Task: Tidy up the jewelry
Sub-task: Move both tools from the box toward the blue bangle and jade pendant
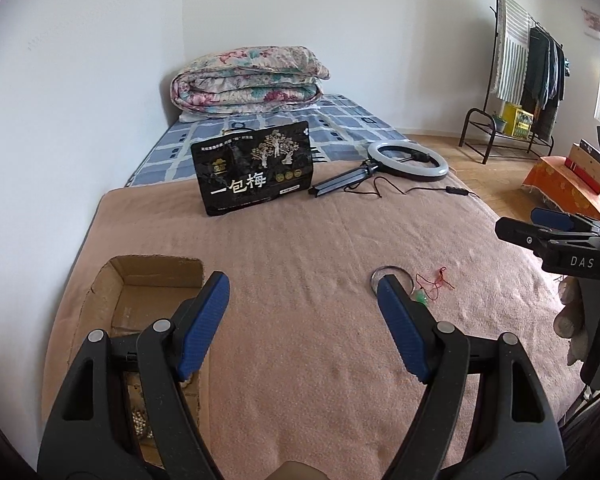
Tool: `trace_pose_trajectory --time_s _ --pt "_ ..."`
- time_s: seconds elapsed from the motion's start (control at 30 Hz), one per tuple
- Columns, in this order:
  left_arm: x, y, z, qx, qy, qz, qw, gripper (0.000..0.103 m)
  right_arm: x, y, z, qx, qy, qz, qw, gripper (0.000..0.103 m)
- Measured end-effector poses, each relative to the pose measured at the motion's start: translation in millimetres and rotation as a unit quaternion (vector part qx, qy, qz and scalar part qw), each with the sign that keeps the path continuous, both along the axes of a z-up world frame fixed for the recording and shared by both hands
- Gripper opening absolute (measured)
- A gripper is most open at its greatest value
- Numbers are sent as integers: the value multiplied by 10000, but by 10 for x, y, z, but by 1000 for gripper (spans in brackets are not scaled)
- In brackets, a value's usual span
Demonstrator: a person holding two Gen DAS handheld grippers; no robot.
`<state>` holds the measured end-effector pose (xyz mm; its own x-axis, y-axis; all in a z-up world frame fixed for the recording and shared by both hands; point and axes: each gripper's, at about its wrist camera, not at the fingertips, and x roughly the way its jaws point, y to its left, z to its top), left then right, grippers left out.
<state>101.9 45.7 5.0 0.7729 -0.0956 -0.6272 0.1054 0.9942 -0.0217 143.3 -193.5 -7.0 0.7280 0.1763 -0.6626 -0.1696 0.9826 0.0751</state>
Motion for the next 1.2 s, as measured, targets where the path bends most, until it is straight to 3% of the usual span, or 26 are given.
trace_pose_trajectory --time_s 0.47,0.63,0.83,1.2 --pt "335 -314 -236 -247 368 -259 9987 79 170 -610 -378 -103 328 -489 9982 103" --pt "459 -372 -374 -311 586 -387 9971 79 287 -707 -531 -305 490 -375 9976 103" --pt "590 -418 -544 -311 808 -475 9951 79 350 -628 -725 -366 704 135 9968 102" --pt "844 -468 -880 -404 1019 -349 9934 79 404 -282 -1165 -33 1248 712 9896 77"
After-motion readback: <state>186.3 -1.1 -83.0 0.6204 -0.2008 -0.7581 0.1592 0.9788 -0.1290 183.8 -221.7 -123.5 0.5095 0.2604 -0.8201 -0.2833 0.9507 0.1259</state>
